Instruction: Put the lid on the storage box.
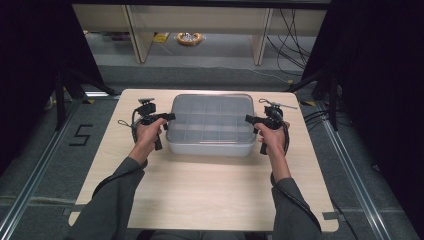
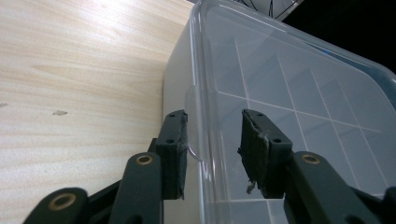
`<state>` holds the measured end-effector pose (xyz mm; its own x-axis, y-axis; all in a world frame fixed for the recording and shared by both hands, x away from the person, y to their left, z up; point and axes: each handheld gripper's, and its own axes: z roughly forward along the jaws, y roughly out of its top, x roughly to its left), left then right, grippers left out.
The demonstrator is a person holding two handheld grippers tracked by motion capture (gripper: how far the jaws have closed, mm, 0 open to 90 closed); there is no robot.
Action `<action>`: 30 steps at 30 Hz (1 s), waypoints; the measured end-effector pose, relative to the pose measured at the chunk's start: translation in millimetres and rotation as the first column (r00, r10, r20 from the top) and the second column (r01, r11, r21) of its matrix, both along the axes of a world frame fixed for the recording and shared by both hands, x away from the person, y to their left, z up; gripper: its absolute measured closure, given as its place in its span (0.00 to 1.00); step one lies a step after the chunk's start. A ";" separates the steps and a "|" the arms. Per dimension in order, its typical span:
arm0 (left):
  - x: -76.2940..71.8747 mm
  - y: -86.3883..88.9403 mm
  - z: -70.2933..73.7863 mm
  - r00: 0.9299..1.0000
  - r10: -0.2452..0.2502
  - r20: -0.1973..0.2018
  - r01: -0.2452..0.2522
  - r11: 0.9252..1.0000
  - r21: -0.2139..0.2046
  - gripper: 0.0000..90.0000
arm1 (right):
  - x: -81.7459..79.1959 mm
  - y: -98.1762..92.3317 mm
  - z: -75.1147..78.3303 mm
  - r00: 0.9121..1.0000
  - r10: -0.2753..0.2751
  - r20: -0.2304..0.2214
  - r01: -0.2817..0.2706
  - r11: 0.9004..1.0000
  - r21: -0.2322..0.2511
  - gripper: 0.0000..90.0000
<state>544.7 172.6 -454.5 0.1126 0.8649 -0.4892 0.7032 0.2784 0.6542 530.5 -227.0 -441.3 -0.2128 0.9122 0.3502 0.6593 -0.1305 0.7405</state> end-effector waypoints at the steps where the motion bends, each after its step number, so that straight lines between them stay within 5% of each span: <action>1: -0.1 -0.5 -0.1 1.000 -0.001 -0.002 0.001 1.000 -0.002 0.67 | -1.2 2.5 0.2 0.999 -0.023 -0.030 0.024 0.999 0.026 0.55; 10: -0.5 0.0 0.5 1.000 0.001 0.002 -0.001 1.000 0.008 0.65 | -7.4 -3.6 6.8 1.000 -0.011 0.005 0.011 1.000 0.026 0.57; 11: -0.7 0.8 0.5 1.000 0.002 0.002 -0.002 1.000 0.014 0.64 | -9.5 -2.9 7.7 1.000 -0.006 -0.011 0.006 0.999 0.053 0.58; 12: -0.7 1.7 0.7 1.000 0.002 0.001 -0.002 1.000 0.017 0.64 | -13.8 0.5 10.8 0.997 -0.025 -0.075 0.032 0.995 0.099 0.61; 14: -0.2 3.2 0.2 1.000 0.004 -0.003 -0.004 1.000 0.012 0.64 | -14.9 0.6 6.5 0.998 0.003 -0.056 0.001 0.998 0.068 0.65; 15: -0.3 3.0 -0.4 1.000 -0.003 -0.005 0.003 1.000 0.002 0.64 | -12.1 -3.9 0.6 0.999 0.043 -0.004 -0.043 0.999 -0.008 0.66; 16: -0.4 2.5 -0.8 1.000 -0.015 -0.013 0.015 1.000 -0.008 0.64 | -13.0 -2.8 -1.3 0.999 0.048 0.023 -0.047 0.999 -0.026 0.67; 19: -1.6 0.6 -1.1 0.999 -0.026 -0.018 0.026 1.000 -0.014 0.61 | -15.0 -0.8 -0.6 0.998 0.055 0.025 -0.055 0.998 -0.030 0.68; 20: -1.4 1.4 -1.0 0.999 -0.026 -0.023 0.026 0.999 -0.020 0.62 | -18.0 3.4 1.6 1.000 0.023 -0.021 -0.023 1.000 0.002 0.67; 23: -1.4 1.9 -0.9 0.999 -0.031 -0.021 0.030 0.999 -0.019 0.63 | -18.0 3.4 1.0 1.000 0.025 -0.017 -0.025 1.000 -0.001 0.67; 24: -1.6 1.8 -0.9 0.999 -0.029 -0.020 0.029 0.999 -0.019 0.63 | -16.1 -1.1 -1.0 0.999 0.051 0.008 -0.050 0.998 -0.044 0.67; 27: -2.9 1.6 -1.7 1.000 -0.025 -0.018 0.025 1.000 -0.018 0.62 | -18.2 -1.1 -0.9 1.000 0.027 -0.001 -0.027 1.000 -0.002 0.64; 30: -4.6 3.3 -1.1 1.000 -0.016 -0.016 0.015 0.999 -0.030 0.64 | -18.6 -3.2 -1.5 0.999 0.038 0.018 -0.038 0.999 -0.011 0.64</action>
